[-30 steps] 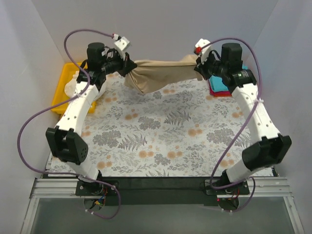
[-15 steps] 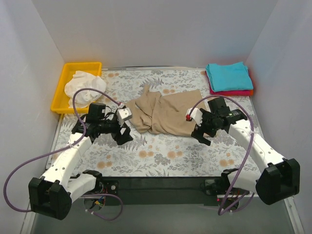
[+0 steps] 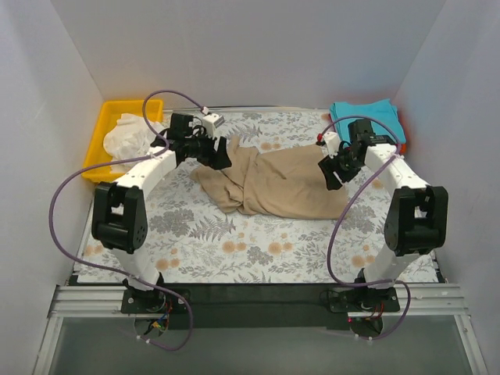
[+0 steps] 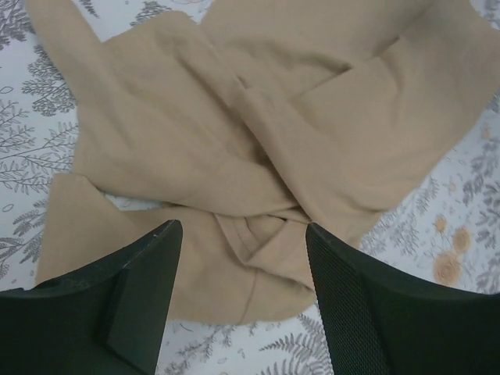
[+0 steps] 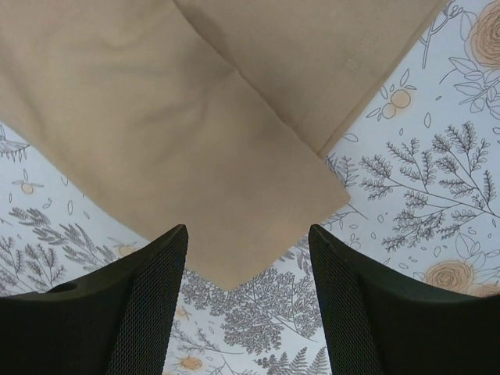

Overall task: Fold and stack the t-shirts
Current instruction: Flatten the tshirt out

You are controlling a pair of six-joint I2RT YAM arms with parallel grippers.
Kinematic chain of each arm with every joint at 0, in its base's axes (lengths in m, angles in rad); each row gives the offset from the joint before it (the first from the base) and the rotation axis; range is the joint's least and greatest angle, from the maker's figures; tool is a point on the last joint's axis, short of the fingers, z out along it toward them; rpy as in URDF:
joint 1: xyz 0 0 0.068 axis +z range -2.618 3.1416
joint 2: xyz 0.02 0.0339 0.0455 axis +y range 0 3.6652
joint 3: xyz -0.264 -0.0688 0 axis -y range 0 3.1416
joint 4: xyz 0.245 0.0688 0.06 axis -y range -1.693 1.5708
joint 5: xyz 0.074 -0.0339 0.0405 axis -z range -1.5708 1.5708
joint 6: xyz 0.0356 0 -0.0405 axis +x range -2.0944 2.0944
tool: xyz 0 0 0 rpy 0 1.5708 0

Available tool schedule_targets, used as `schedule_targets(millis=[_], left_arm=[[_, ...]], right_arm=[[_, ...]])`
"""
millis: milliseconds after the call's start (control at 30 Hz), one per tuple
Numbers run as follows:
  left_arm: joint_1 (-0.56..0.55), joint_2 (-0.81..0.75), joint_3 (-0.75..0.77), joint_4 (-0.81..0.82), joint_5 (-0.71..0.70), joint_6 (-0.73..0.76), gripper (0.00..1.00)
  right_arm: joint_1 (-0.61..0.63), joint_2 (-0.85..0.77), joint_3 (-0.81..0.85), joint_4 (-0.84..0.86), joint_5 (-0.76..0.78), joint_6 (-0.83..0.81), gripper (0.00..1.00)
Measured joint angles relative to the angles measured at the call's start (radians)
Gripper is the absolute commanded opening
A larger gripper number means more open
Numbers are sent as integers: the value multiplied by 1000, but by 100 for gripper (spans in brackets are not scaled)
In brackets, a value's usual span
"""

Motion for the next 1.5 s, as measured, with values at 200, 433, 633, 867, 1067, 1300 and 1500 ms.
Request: schedule_targets(millis=[200,433,633,867,1067,1300,1500], left_arm=[[-5,245,216,57,-100,-80,61],[-12,441,406,77,-163,-120,65],[-28,568,507,85,-203,-139,61],[-35,679,599,84,-238,-150,57],[-34,700,623,90,-245,-157,57],[-34,700,623,91,-241,-173,56],[-34,700,623,92,-235,-177,54]], right_arm=[[0,114,97,27,16,47,57],[-1,181,95,40,50,33,68],[-8,182,61,42,95,25,67],[-43,183,48,43,137,20,66],[-64,215,48,43,131,18,60],[-121,319,112,34,35,27,52],[-247,388,201,-5,-145,53,53]])
